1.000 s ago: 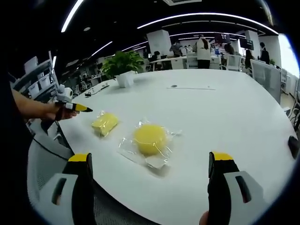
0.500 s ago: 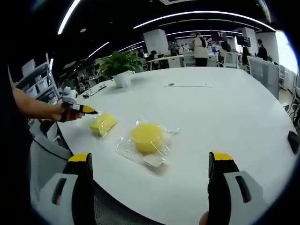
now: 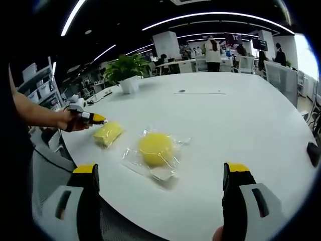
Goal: Compare the silicone blocks by pressing each to a similar depth, holding the contact briefly, and releasing to observe deformation and rebound differences across the visible hardness samples.
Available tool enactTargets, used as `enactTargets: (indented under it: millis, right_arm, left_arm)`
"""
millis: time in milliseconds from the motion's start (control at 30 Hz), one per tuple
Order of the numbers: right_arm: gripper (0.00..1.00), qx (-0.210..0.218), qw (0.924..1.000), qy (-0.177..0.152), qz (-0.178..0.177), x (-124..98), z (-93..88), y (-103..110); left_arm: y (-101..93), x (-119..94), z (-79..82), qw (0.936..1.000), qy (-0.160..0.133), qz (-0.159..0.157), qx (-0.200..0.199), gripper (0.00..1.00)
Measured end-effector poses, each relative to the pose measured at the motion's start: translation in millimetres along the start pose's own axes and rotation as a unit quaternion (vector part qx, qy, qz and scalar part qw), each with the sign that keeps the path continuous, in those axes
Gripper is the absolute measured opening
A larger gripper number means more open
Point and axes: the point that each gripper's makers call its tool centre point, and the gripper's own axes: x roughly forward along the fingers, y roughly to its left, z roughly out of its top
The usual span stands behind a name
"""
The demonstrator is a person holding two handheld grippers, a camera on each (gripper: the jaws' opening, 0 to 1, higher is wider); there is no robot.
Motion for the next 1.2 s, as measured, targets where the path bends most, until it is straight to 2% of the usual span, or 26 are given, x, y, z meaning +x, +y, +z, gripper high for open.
enactTargets:
  millis: [133,267,367,467,600,767,1000,1200]
  right_arm:
    - [0.96,0.002,1.0000,0.000,-0.001,-1.4,-0.9,-0.1]
    - [0.96,0.003,1.0000,-0.001,-0.003,-2.8,-0.7,-0.7]
    - [0.96,0.003,1.0000,-0.002,-0.003,-4.1,0.1,-0.3]
    - [0.96,0.004,1.0000,-0.003,-0.004,-4.7,0.0,-0.5]
    - [0.96,0.003,1.0000,-0.003,-0.005,-6.0,0.4,-1.1]
    - [0.96,0.004,1.0000,-0.006,-0.006,-7.0,2.3,-2.1]
    - [0.96,0.006,0.9999,-0.007,-0.007,-7.8,1.5,-2.4]
    - [0.96,0.006,0.9999,-0.007,-0.006,-7.7,2.1,-1.6]
  left_arm:
    - [0.8,2.6,-1.6,0.9999,0.003,-0.004,-0.009,0.37]
    - [-2.0,3.4,-2.7,0.9992,0.003,-0.013,-0.037,0.28]
    - [-3.1,4.4,-4.6,0.9985,0.007,-0.019,-0.052,0.25]
    - [-5.0,4.7,-6.0,0.9980,0.010,-0.023,-0.058,0.21]
    - [-6.7,4.9,-6.3,0.9975,0.008,-0.027,-0.065,0.11]
    - [-6.7,6.6,-12.4,0.9964,0.022,-0.032,-0.075,0.08]
    - [-9.6,4.2,-11.9,0.9954,0.022,-0.035,-0.087,0.02]
    - [-7.9,2.2,-16.5,0.9937,0.036,-0.038,-0.100,0.01]
